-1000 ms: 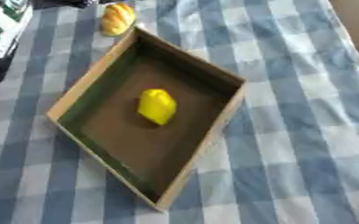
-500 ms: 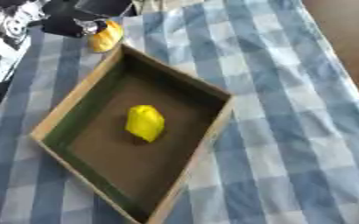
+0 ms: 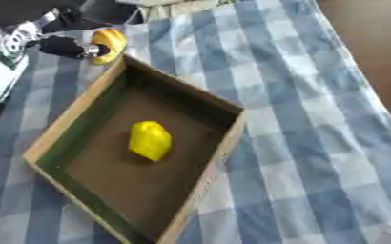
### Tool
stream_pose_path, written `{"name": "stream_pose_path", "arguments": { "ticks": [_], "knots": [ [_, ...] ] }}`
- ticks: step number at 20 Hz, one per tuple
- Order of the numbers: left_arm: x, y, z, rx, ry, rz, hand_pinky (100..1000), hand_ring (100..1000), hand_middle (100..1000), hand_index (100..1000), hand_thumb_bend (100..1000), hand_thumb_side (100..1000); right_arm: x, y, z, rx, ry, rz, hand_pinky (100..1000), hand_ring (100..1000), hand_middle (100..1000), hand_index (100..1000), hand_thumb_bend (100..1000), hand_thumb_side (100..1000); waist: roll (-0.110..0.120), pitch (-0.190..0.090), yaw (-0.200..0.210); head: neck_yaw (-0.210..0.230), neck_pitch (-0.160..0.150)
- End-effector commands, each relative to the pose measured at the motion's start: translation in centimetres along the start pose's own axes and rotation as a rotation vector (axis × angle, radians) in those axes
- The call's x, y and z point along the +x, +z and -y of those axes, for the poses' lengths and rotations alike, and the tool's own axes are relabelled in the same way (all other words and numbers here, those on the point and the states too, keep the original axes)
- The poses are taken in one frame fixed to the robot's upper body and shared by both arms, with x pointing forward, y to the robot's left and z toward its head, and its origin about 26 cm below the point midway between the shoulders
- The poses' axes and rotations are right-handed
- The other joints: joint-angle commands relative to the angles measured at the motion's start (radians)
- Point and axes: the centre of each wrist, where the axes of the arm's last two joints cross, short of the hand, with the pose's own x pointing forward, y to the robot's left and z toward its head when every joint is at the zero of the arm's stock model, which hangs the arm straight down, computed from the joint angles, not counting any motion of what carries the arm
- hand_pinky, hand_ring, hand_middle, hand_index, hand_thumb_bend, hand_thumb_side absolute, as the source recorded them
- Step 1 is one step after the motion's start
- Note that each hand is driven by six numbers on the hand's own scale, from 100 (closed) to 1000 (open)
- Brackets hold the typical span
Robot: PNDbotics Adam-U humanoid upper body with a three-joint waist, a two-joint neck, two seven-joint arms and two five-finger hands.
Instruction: Pick up objects on the table and place them in the box.
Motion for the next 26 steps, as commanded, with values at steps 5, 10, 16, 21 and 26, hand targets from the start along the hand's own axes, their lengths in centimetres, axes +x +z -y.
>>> {"name": "stream_pose_path", "arguments": {
  "ticks": [5,10,16,21,26],
  "knots": [
    [-0.9,0.1,-1.0,0.007,0.019,-0.042,833,846,796,879,569,549,0.7,-0.5,0.1,0.007,0.006,0.025,806,860,642,809,248,405,-0.004,-0.017,-0.008,0.010,-0.004],
    [-1.0,0.0,-0.5,-0.012,0.076,-0.031,822,817,771,784,450,470,0.6,-0.5,0.1,0.000,0.007,0.019,806,861,640,809,247,408,-0.001,-0.012,-0.015,0.011,-0.003],
    [-0.7,0.0,-0.3,0.002,0.136,-0.012,808,788,751,755,319,404,0.6,-0.4,0.1,-0.008,0.007,0.010,805,861,638,808,247,411,0.004,-0.007,-0.023,0.014,-0.006],
    [-1.0,-0.2,0.1,0.011,0.181,-0.023,798,769,735,742,244,328,0.6,-0.4,0.1,-0.015,0.009,0.006,805,861,637,808,247,413,0.007,-0.003,-0.031,0.018,-0.010],
    [-1.4,-0.3,0.5,0.042,0.176,-0.063,780,753,709,708,219,192,0.6,-0.5,-0.1,-0.016,0.002,0.009,805,861,637,808,247,416,0.009,0.005,-0.041,0.031,-0.019]
  ]
}}
